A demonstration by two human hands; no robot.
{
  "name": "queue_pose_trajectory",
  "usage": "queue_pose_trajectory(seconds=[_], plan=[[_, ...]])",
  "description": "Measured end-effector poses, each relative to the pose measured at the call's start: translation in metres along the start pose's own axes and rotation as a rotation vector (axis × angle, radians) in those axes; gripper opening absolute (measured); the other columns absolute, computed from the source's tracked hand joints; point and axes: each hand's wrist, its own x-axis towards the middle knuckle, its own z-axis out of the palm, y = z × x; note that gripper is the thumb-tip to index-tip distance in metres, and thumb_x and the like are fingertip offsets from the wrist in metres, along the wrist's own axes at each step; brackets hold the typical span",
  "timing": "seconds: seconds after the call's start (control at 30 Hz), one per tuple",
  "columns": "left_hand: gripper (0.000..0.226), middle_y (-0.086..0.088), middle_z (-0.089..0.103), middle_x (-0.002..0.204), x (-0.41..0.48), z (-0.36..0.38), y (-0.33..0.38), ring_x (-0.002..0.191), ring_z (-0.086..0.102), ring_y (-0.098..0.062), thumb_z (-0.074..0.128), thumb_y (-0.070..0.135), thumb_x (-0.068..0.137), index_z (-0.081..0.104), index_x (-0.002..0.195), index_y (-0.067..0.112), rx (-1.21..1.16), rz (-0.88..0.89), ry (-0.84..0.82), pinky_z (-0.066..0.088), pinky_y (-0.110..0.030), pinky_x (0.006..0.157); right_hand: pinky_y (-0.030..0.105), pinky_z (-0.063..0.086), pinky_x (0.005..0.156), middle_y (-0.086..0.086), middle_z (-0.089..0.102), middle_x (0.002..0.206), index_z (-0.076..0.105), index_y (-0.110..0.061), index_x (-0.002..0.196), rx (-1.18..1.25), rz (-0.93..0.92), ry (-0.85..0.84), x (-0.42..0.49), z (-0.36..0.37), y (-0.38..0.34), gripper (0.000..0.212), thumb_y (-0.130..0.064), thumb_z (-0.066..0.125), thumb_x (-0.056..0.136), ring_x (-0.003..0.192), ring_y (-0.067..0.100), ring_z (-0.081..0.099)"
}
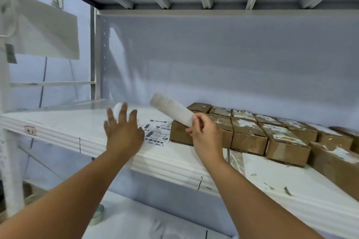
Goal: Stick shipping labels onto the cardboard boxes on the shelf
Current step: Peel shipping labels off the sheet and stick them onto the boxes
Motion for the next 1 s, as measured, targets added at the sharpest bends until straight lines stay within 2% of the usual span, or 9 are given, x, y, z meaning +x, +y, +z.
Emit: queue_pose_trajectory(seconds=[0.07, 0.13, 0.23, 0.33, 0.57, 0.7, 0.77, 0.87, 1.0], plan=[[0.053, -0.005, 0.025, 0.154, -0.006, 0.002, 0.016, 0.142, 0.018, -0.032, 0.046, 0.03, 0.093, 0.036, 0.143, 0.014, -0.202, 0.22, 0.107, 0.021, -0.044, 0.113, 0.03, 0.051, 0.06, -0.001, 0.065, 0.065, 0.057, -0.02, 0.087, 0.064, 0.067, -0.011, 0.003, 0.0, 0.002, 0.02, -0.023, 0.041, 0.1, 0.052, 0.003, 0.063], [0.059, 0.002, 0.033, 0.15, -0.011, 0.003, 0.045, 0.139, 0.028, -0.019, 0.056, 0.035, 0.091, 0.035, 0.143, 0.016, -0.454, 0.327, -0.008, 0.022, -0.029, 0.111, 0.037, 0.054, 0.061, -0.005, 0.059, 0.059, 0.055, -0.02, 0.084, 0.111, 0.087, 0.014, 0.006, 0.001, 0.003, 0.021, -0.023, 0.041, 0.1, 0.053, 0.013, 0.065], [0.067, 0.007, 0.045, 0.136, -0.011, 0.008, 0.073, 0.131, 0.038, -0.016, 0.063, 0.046, 0.084, 0.034, 0.14, 0.023, -0.563, 0.287, -0.183, 0.03, -0.021, 0.096, 0.042, 0.054, 0.067, -0.007, 0.054, 0.063, 0.053, -0.02, 0.084, 0.083, 0.074, 0.071, 0.009, 0.002, 0.006, 0.02, -0.024, 0.041, 0.099, 0.065, 0.024, 0.066], [0.084, 0.016, 0.041, 0.141, -0.003, 0.009, 0.071, 0.131, 0.036, -0.011, 0.064, 0.045, 0.083, 0.014, 0.149, 0.026, -0.748, 0.136, -0.352, 0.026, -0.02, 0.091, 0.045, 0.052, 0.074, -0.01, 0.055, 0.063, 0.052, -0.022, 0.083, 0.076, 0.098, 0.087, 0.01, 0.002, 0.008, 0.021, -0.023, 0.04, 0.1, 0.069, 0.022, 0.066], [0.074, 0.013, 0.048, 0.14, 0.003, 0.018, 0.072, 0.122, 0.047, -0.019, 0.061, 0.039, 0.088, 0.02, 0.147, 0.022, -0.572, 0.151, -0.258, 0.035, -0.029, 0.093, 0.047, 0.053, 0.077, -0.011, 0.059, 0.065, 0.053, -0.02, 0.083, 0.147, 0.14, 0.115, 0.012, 0.004, 0.008, 0.021, -0.021, 0.04, 0.1, 0.06, 0.009, 0.064], [0.074, 0.019, 0.05, 0.136, 0.001, 0.021, 0.072, 0.128, 0.033, -0.019, 0.059, 0.04, 0.089, 0.016, 0.147, 0.024, -0.53, 0.173, -0.2, 0.035, -0.035, 0.096, 0.031, 0.046, 0.062, -0.004, 0.06, 0.06, 0.054, -0.02, 0.088, 0.147, 0.194, 0.095, 0.016, -0.001, 0.008, 0.021, -0.023, 0.038, 0.101, 0.05, 0.003, 0.059], [0.073, 0.02, 0.05, 0.135, 0.001, 0.022, 0.072, 0.13, 0.027, -0.018, 0.057, 0.04, 0.09, 0.015, 0.147, 0.025, -0.528, 0.176, -0.202, 0.036, -0.037, 0.098, 0.027, 0.038, 0.057, 0.001, 0.06, 0.059, 0.051, -0.02, 0.091, 0.155, 0.271, 0.129, 0.026, -0.006, 0.006, 0.021, -0.025, 0.034, 0.102, 0.045, 0.005, 0.055], [0.069, 0.02, 0.048, 0.137, 0.002, 0.024, 0.071, 0.13, 0.025, -0.02, 0.055, 0.041, 0.091, 0.018, 0.147, 0.024, -0.51, 0.197, -0.203, 0.035, -0.039, 0.099, 0.035, 0.047, 0.057, -0.002, 0.056, 0.067, 0.044, -0.018, 0.083, 0.29, 0.329, 0.282, 0.049, -0.024, -0.002, 0.025, -0.023, 0.03, 0.103, 0.048, 0.016, 0.059], [0.059, 0.012, 0.047, 0.139, 0.001, 0.024, 0.073, 0.13, 0.027, -0.02, 0.05, 0.037, 0.094, 0.022, 0.145, 0.026, -0.452, 0.258, -0.184, 0.034, -0.037, 0.098, 0.028, 0.051, 0.052, -0.001, 0.058, 0.077, 0.047, -0.015, 0.086, 0.182, 0.191, 0.204, 0.054, -0.042, -0.004, 0.023, -0.022, 0.033, 0.102, 0.053, 0.014, 0.066]])
